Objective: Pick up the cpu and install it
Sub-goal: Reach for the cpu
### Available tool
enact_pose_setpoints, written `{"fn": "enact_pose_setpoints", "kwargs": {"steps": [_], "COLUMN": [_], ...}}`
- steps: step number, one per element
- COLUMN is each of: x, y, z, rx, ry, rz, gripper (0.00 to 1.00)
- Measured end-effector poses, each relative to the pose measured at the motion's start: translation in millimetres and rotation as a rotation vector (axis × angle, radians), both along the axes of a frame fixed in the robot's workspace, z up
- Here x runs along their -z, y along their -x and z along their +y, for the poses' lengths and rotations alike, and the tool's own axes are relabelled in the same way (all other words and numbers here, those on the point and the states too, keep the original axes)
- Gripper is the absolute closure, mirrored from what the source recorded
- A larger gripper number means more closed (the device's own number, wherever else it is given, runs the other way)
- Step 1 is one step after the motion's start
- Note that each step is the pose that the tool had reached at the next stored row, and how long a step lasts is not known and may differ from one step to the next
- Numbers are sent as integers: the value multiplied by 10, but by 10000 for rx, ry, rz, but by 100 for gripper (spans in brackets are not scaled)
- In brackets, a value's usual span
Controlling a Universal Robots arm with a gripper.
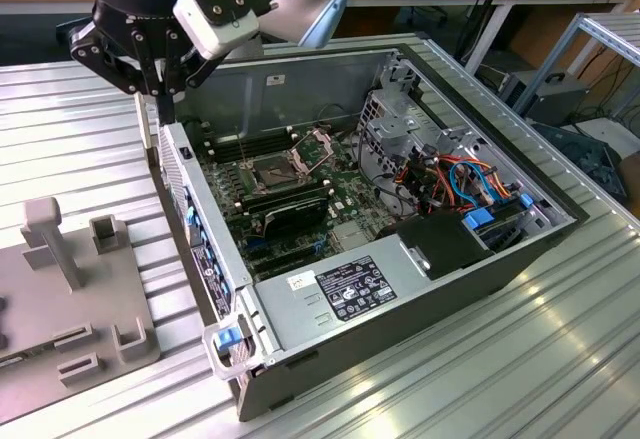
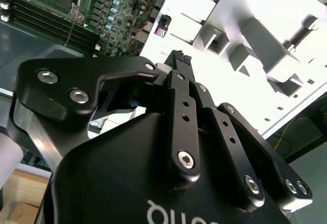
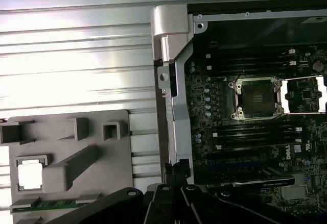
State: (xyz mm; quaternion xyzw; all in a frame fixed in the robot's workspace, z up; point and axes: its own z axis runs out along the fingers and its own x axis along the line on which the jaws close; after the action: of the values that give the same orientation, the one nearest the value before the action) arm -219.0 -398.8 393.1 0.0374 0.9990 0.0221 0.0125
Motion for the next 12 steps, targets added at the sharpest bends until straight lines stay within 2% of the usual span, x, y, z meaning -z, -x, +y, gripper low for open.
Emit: {"fn": "enact_pose_setpoints", "kwargs": {"steps": [12], "x": [0], "y": [28], "z": [0], "rx": [0], "ry": [0], "rz": [-1], "gripper": [89]}}
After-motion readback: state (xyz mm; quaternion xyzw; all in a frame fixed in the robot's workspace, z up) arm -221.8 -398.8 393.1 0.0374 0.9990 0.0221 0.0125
